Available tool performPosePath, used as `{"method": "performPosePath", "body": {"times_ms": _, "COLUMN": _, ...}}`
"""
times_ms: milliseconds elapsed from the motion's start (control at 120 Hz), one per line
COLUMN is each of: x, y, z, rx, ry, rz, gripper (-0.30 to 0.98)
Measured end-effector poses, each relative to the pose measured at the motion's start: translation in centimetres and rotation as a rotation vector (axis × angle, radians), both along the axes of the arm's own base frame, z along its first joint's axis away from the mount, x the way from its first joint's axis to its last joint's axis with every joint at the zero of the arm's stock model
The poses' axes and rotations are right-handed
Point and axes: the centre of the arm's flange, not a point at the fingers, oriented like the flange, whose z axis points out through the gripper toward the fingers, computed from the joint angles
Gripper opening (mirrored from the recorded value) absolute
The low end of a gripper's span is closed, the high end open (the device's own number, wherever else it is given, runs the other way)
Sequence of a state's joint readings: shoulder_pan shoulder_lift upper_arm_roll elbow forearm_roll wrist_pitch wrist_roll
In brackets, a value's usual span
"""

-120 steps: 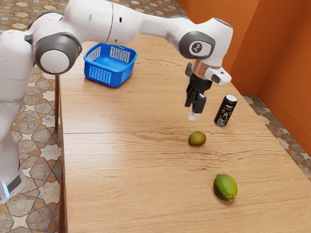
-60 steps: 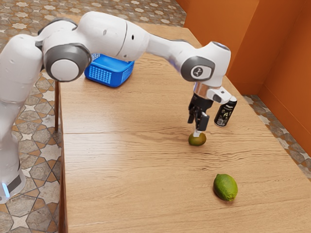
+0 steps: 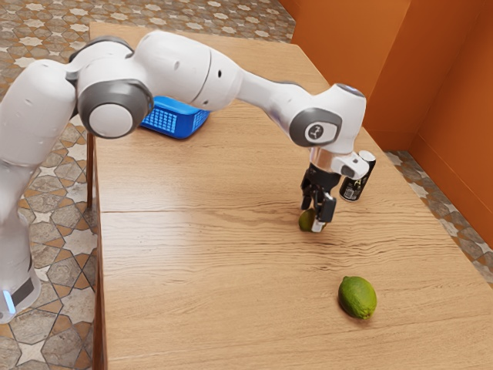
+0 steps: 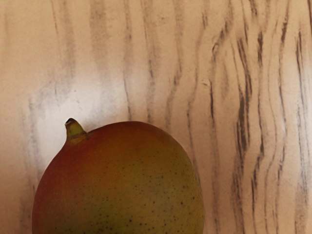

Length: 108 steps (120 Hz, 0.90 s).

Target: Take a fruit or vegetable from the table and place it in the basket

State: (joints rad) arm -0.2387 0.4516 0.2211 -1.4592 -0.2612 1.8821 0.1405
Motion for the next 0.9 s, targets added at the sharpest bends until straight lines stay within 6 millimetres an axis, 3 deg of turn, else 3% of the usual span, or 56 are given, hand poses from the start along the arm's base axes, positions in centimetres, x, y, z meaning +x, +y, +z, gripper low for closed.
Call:
{"method": "performPosePath", "body": {"times_ms": 108, "x": 0.1, "y": -0.1, "z": -0.4, "rx": 0.002, "ry": 0.002, "rz": 0.009, "gripper": 0.68}}
{"method": "performPosePath", "body": {"times_ms": 267, "x": 0.2, "y": 0.3, "z": -0.5, "rx": 0.023, "ry": 0.0, "rz": 0.016, "gripper": 0.37}}
{"method": "performPosePath", "body": {"times_ms": 375, "x": 0.0, "y": 1.0, "z": 0.4, "rx": 0.057, "ry": -0.007, "rz": 0.016, "gripper": 0.3}}
{"method": "performPosePath", "body": {"times_ms": 433, "x": -0.5, "y": 1.2, "z": 2.5, "rx": 0.071, "ry": -0.024, "rz": 0.011, "gripper": 0.29}}
{"method": "performPosePath", "body": {"times_ms": 525, "x": -2.8, "y": 2.0, "z": 9.5, "rx": 0.102, "ry": -0.077, "rz": 0.006, "gripper": 0.26}}
{"method": "performPosePath", "body": {"times_ms": 625, "x": -7.3, "y": 7.8, "z": 18.2, "rx": 0.157, "ry": -0.127, "rz": 0.078, "gripper": 0.27}}
{"method": "performPosePath", "body": {"times_ms": 683, "x": -10.0, "y": 12.6, "z": 21.3, "rx": 0.19, "ry": -0.123, "rz": 0.149, "gripper": 0.3}}
{"method": "performPosePath", "body": {"times_ms": 775, "x": -13.3, "y": 20.7, "z": 22.5, "rx": 0.226, "ry": -0.075, "rz": 0.274, "gripper": 0.3}}
{"method": "performPosePath", "body": {"times_ms": 900, "x": -17.4, "y": 30.2, "z": 22.1, "rx": 0.249, "ry": -0.004, "rz": 0.422, "gripper": 0.3}}
